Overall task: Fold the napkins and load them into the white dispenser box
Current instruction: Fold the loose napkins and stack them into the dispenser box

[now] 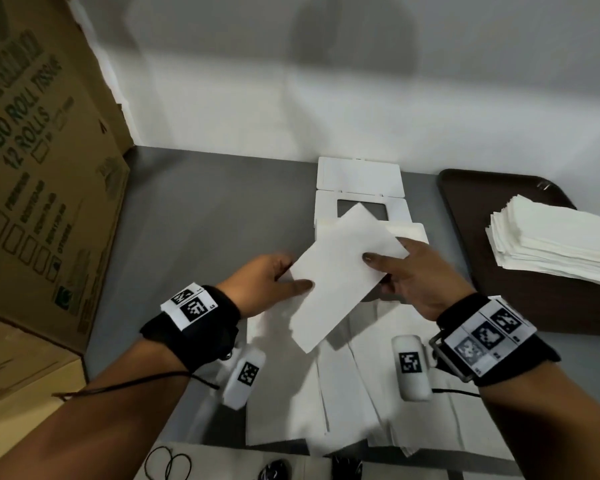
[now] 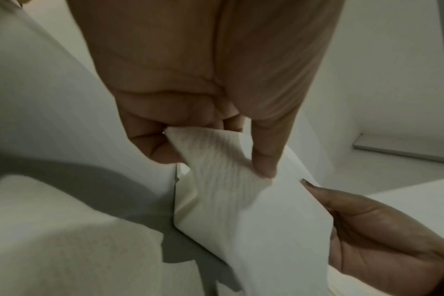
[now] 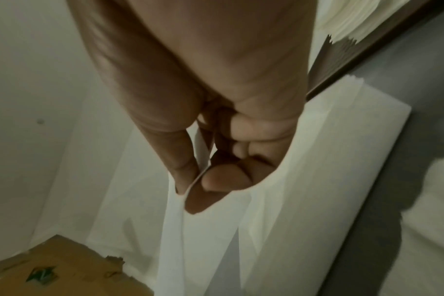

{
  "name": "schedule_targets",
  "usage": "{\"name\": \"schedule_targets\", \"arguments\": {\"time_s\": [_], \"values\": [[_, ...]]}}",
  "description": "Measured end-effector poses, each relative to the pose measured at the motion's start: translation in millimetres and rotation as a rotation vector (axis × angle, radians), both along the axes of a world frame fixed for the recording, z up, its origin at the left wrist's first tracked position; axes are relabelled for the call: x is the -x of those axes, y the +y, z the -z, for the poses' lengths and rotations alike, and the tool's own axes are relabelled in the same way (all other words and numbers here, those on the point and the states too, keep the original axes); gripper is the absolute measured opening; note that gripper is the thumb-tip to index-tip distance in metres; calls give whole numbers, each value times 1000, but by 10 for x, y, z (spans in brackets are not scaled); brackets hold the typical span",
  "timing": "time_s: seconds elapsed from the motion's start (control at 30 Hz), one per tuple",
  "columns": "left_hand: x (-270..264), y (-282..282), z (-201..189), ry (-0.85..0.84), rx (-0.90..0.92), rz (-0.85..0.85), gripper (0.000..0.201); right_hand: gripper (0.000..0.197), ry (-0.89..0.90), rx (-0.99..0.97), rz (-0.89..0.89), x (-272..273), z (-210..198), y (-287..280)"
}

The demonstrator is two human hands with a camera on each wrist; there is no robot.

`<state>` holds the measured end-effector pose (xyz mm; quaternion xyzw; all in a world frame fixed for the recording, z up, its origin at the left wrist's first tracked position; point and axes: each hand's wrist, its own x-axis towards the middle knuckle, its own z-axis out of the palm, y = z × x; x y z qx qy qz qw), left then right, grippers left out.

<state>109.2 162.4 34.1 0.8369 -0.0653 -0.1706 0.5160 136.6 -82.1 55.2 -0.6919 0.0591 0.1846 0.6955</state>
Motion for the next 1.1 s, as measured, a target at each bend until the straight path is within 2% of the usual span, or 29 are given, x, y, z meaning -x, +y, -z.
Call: {"name": "schedule_targets", "arguments": {"time_s": [0.1,0.17,0.23,0.33,0.4,0.47,0.57,0.63,0.77,1.03,1.1], "values": [[-101,-188,-14,38,93,-57,14,29,-59,-65,112,-97,-51,-244],[-160,-331,35,88,215,-165,19,16,-83,-89,169,-171,-49,-418],[-204,-442,77,115,353,-301,22,17,-85,-99,213,-231,9,-534],[-375,-619,75,39,370,-467,34,17,-89,27,253,-335,120,-686],[-512,-708,70,-89,221,-520,41,7,-128,218,241,-420,198,-775],[-624,-762,82,-203,23,-541,44,9,-182,388,233,-510,305,-851],[-745,-820,151,-284,-181,-501,32,12,-270,642,201,-596,441,-915],[-803,-853,222,-296,-327,-448,19,19,-308,722,192,-609,501,-929],[-810,-893,286,-272,-526,-402,4,24,-398,902,87,-569,544,-914],[-717,-1031,277,-344,-881,-264,14,35,-496,1122,-36,-551,523,-855],[-691,-1050,291,-361,-915,-281,15,37,-495,1153,-39,-564,525,-848]]}}
